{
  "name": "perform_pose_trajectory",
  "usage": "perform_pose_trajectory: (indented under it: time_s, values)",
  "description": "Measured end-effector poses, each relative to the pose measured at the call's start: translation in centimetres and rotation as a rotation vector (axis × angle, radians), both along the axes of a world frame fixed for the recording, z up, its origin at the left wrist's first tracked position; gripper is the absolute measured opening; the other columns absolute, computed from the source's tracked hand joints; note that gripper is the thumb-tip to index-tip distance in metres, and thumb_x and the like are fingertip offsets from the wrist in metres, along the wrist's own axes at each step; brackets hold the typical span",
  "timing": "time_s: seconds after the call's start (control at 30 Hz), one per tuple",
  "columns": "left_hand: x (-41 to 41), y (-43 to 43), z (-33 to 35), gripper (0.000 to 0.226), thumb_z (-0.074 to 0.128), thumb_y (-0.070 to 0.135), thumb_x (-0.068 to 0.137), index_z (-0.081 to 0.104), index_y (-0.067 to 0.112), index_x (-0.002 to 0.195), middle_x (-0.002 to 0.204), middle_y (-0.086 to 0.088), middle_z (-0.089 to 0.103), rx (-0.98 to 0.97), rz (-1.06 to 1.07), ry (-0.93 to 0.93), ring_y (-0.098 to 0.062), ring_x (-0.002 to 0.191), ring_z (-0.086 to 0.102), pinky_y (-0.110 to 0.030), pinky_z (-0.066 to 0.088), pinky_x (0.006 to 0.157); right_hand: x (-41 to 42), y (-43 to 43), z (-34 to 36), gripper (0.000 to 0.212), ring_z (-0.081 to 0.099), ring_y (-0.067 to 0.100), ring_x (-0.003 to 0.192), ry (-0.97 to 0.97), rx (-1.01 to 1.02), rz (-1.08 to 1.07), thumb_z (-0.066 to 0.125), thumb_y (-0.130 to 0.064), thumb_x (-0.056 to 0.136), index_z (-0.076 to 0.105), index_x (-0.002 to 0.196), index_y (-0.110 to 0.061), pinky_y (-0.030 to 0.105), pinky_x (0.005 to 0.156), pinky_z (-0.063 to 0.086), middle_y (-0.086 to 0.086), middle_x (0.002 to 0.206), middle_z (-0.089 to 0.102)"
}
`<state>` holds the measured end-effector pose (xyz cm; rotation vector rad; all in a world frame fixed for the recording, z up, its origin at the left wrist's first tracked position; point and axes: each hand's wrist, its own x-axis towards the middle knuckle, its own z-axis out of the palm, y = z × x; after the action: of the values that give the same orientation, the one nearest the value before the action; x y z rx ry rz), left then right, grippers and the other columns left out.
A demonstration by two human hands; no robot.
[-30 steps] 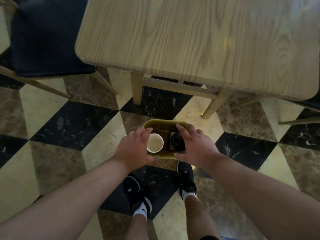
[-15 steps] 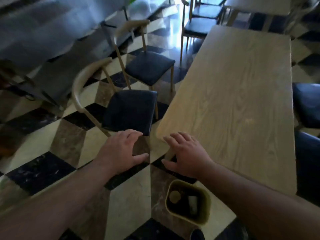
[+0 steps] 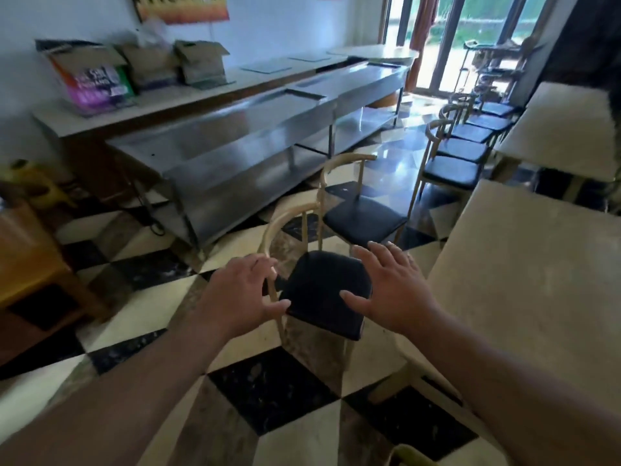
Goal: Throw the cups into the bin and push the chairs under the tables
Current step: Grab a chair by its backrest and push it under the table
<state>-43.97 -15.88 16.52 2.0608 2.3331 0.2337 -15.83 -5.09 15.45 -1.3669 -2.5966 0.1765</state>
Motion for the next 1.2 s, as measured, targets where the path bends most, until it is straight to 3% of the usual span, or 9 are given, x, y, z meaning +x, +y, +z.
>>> perform_pose_trajectory:
  time_s: [0.13,0.3,0.5,0.63,0.87,1.2]
  values:
    - [-5.8,-1.3,3.8,0.09,0.056,0.081,0.082,0.041,0.029,0.154,0.157,0.001,0.045,0.049,0.029,0.033,-0.022,0.143,0.04,-0.045,0.037,0.113,-5.3,-0.1,2.7,0.099,0.011,0.034,0.161,0.04,0.039,-0.002,0.039,-0.09,0.085,0.021,0.166,-0.035,0.056,0.129,0.012,0.003,0.175,0.023]
    - [-11.8,-0.1,6.2,0.095,0.05,0.084,0.079,0.039,0.028,0.155,0.159,-0.002,0.043,0.054,0.046,0.019,-0.024,0.145,0.039,-0.049,0.04,0.115,-10.8,1.5,5.2,0.099,0.008,0.033,0.161,0.022,0.057,0.021,0.041,-0.088,0.089,0.015,0.167,-0.034,0.055,0.13,0.01,0.004,0.176,0.017]
    - [-16.7,5.8,6.5,0.092,0.059,0.08,0.081,0.038,0.028,0.154,0.158,-0.001,0.044,0.08,0.012,0.013,-0.023,0.144,0.04,-0.049,0.041,0.114,-16.3,6.6,5.8,0.096,0.02,0.033,0.158,0.04,0.086,0.032,0.043,-0.086,0.09,0.023,0.165,-0.031,0.055,0.128,0.02,0.003,0.171,0.029]
    - [-20.5,12.1,5.9,0.097,0.044,0.087,0.076,0.037,0.028,0.154,0.158,-0.001,0.043,0.057,-0.02,0.049,-0.023,0.146,0.039,-0.051,0.04,0.116,-20.2,12.6,4.4,0.095,0.027,0.03,0.155,0.054,0.09,0.015,0.041,-0.089,0.088,0.031,0.162,-0.031,0.057,0.125,0.026,0.001,0.165,0.039]
    - [-29.3,26.5,4.7,0.084,0.061,0.076,0.085,0.042,0.028,0.151,0.154,0.001,0.046,0.008,-0.034,0.089,-0.021,0.14,0.041,-0.043,0.043,0.111,-27.3,25.9,1.8,0.095,0.029,0.03,0.155,0.029,0.011,-0.047,0.037,-0.09,0.086,0.035,0.16,-0.031,0.056,0.126,0.026,0.002,0.164,0.042]
    - [-39.0,46.4,4.6,0.084,0.058,0.079,0.086,0.04,0.029,0.151,0.156,0.0,0.045,-0.015,-0.144,0.115,-0.021,0.142,0.041,-0.045,0.039,0.113,-34.2,42.3,1.9,0.088,0.033,0.029,0.153,0.043,0.035,-0.191,0.038,-0.088,0.089,0.039,0.156,-0.031,0.054,0.126,0.026,0.003,0.161,0.046]
